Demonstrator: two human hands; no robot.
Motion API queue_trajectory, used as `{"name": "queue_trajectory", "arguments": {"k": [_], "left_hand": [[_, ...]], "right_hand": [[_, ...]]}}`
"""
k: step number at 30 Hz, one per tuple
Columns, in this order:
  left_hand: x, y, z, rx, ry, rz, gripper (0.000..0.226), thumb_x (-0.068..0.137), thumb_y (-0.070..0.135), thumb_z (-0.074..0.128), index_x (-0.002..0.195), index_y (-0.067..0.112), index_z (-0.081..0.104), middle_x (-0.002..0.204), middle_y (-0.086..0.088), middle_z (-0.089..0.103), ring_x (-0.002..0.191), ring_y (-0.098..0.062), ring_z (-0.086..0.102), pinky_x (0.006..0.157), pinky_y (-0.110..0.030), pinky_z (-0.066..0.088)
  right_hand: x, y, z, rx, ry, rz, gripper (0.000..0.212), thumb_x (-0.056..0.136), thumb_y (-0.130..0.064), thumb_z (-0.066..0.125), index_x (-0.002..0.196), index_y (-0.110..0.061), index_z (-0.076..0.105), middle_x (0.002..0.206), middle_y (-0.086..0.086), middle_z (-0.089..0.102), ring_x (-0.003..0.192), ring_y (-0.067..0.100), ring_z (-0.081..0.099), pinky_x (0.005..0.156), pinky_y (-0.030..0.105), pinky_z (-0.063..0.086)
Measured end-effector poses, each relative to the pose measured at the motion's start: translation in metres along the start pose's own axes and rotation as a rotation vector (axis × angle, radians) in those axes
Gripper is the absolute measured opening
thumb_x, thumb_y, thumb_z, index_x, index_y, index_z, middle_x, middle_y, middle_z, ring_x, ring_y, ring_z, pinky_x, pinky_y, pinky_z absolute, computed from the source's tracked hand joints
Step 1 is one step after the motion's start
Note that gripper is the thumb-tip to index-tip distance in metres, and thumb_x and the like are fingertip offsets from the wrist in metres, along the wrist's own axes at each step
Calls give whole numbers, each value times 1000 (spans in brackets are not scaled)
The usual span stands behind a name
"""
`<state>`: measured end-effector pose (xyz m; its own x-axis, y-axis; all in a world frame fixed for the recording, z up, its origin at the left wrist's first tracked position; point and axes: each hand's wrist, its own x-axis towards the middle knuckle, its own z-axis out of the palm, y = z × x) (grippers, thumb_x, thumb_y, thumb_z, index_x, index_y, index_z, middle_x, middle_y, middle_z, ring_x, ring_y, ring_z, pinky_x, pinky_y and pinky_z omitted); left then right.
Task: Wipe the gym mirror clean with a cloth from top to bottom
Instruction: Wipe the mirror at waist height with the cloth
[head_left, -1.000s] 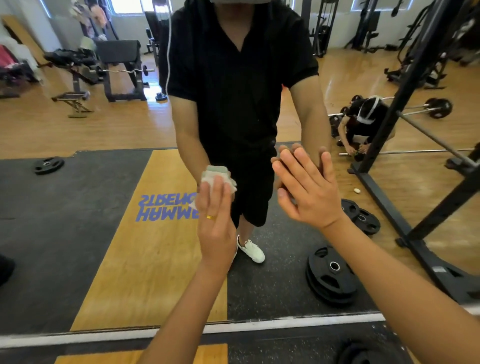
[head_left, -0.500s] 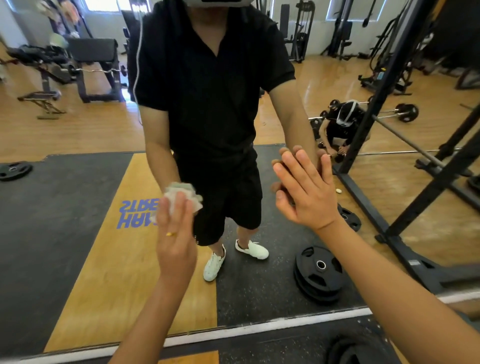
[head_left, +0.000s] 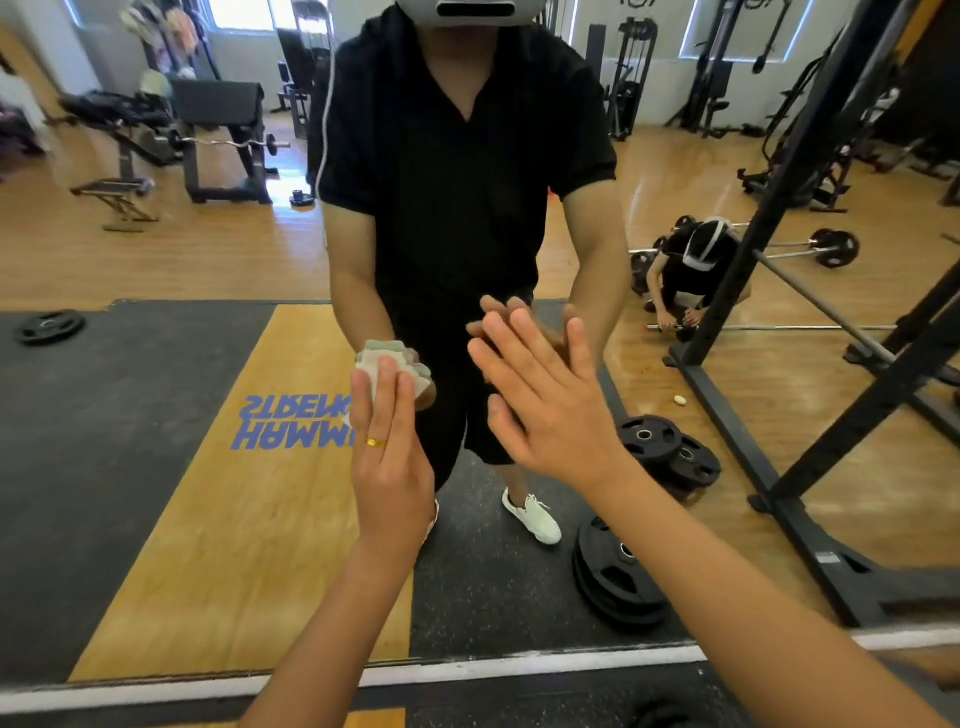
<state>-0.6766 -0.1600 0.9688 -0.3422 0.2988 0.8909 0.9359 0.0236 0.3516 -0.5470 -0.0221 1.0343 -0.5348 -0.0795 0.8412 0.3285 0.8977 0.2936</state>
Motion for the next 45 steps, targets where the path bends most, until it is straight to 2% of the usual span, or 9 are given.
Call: {"name": "queue_trajectory", "arguments": {"k": [5,12,17,23,29,33,36,40,45], "left_hand": [[-1,30,16,25,-13,-56,47,106,-7,41,152,-3,35,162,-10,32,154,-40,21,110,-62,43],[-3,74,56,36,85,-125,47,107,-3,36,154,-3,34,165,-3,26,157,-30,14,117,-54,38],[-5,104,86,4,188,-259,57,102,-10,40,157,-1,30,166,-8,26,157,-35,17,117,-59,37],[-17,124,112,18,91,-79,50,110,0,33,159,10,28,171,10,16,157,-31,17,122,-52,33],[3,88,85,116,223,-140,43,107,-6,27,146,-6,46,159,-7,38,154,-34,21,121,-43,36],[17,97,88,116,318,-167,57,96,-21,34,149,-1,41,156,-7,41,155,-25,21,121,-41,35],[18,113,102,101,188,31,50,99,-21,38,145,-4,42,154,-10,43,155,-27,24,116,-53,41],[35,115,97,129,144,165,39,104,-15,40,141,-5,46,150,-15,45,156,-24,22,118,-49,40],[119,138,76,81,264,173,34,105,-12,42,135,-10,58,145,-28,53,142,-47,40,112,-55,45]], "right_hand": [[-40,40,-33,53,-4,79,62,98,-20,56,156,-13,37,164,9,30,158,22,13,127,55,2],[-81,144,-54,-125,-89,-188,62,100,-23,52,160,-15,35,168,6,27,156,21,23,126,55,2],[-82,154,-41,-166,45,-256,57,95,-28,60,150,-13,53,158,8,44,150,21,37,126,55,10],[-84,155,-41,-137,54,-270,59,97,-28,58,153,-12,49,160,7,43,149,22,39,125,55,13],[-86,157,-41,-147,47,-284,59,98,-27,57,154,-12,47,161,8,40,151,23,35,126,54,10],[-87,158,-37,-173,81,-290,61,96,-27,58,153,-12,48,160,8,42,150,23,36,128,54,9],[-86,158,-36,-176,105,-289,61,93,-26,61,152,-12,51,158,8,46,148,23,39,128,54,10],[-86,158,-35,-179,109,-288,64,91,-26,63,152,-12,51,158,8,46,147,22,40,128,53,10],[-84,157,-38,-160,109,-281,63,91,-25,63,151,-13,51,157,7,46,147,21,40,127,53,12]]}}
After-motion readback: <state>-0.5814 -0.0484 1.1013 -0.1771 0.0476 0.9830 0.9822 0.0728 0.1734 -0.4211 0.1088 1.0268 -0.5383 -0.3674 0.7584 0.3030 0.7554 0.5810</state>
